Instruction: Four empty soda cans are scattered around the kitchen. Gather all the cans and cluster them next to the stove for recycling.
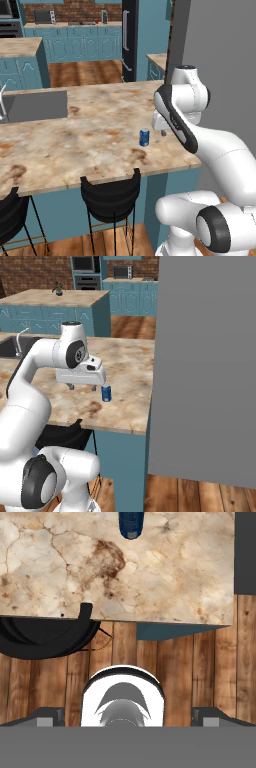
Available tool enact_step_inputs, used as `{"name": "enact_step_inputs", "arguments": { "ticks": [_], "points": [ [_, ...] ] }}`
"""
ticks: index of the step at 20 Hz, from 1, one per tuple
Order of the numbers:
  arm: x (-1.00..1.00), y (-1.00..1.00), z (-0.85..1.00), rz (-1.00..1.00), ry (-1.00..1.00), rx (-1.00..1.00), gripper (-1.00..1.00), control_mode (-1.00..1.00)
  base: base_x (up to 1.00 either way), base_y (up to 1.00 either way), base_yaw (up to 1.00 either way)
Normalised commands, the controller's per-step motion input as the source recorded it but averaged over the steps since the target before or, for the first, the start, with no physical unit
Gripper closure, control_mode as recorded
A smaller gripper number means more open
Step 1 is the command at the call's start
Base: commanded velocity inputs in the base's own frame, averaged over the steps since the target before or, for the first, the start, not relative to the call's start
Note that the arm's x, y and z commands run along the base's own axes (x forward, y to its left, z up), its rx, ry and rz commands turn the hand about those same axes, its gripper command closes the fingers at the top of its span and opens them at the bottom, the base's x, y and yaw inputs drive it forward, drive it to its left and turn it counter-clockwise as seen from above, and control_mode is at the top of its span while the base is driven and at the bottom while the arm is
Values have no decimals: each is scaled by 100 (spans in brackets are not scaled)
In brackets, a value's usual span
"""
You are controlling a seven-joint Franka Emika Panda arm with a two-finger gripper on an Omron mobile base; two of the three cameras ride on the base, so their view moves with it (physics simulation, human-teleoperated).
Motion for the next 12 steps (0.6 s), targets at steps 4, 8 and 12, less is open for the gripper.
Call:
{"name": "enact_step_inputs", "arguments": {
  "ticks": [4,8,12],
  "points": [
    [18,0,-2,0,4,0,-100,-100,0,0,0],
    [19,0,-4,0,5,0,-100,-100,0,0,0],
    [23,7,-12,0,3,0,-100,-100,0,0,0]
  ]
}}
